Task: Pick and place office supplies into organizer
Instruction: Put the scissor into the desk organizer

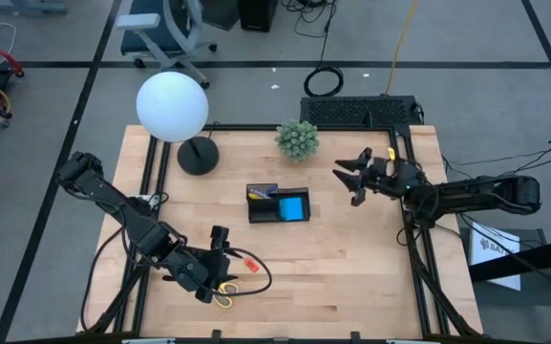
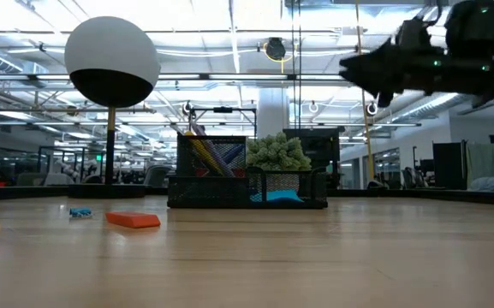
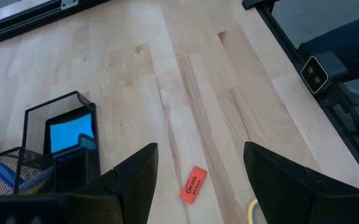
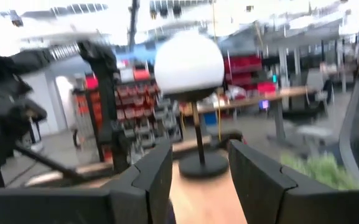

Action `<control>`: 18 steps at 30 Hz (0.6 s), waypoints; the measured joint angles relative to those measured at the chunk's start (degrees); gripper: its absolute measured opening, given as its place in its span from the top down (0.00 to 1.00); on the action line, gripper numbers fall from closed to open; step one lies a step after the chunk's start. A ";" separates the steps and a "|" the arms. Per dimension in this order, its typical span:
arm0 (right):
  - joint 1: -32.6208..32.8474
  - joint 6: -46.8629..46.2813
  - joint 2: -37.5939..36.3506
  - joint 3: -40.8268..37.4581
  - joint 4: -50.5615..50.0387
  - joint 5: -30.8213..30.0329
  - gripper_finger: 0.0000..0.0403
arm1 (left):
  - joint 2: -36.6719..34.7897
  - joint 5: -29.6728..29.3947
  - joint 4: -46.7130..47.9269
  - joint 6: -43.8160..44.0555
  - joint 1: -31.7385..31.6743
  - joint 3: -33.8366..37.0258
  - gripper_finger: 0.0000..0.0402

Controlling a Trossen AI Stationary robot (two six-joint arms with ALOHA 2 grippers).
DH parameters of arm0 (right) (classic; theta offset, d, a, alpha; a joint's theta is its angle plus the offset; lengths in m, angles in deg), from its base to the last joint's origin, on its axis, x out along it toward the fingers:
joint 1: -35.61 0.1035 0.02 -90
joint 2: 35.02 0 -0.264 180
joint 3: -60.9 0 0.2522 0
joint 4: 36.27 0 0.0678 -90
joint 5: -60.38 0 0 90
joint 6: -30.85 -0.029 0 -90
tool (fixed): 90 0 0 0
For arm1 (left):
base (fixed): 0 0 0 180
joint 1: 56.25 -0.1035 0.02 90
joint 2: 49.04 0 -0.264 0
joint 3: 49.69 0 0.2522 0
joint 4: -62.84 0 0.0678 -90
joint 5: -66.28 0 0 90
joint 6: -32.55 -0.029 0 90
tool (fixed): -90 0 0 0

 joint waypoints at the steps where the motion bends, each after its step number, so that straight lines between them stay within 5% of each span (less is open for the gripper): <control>1: 0.00 -0.16 0.01 -0.05 -1.82 -0.01 0.63 | 0.00 -0.01 0.00 -0.02 0.00 -0.02 0.39; 15: 0.00 -1.43 -0.01 -0.05 -9.18 0.03 0.63 | 0.00 -0.19 -0.02 -0.59 0.00 0.00 0.39; 18: 0.08 -8.46 0.00 -0.05 -8.82 0.25 0.63 | 0.00 -0.17 -0.04 -0.57 0.00 -0.01 0.39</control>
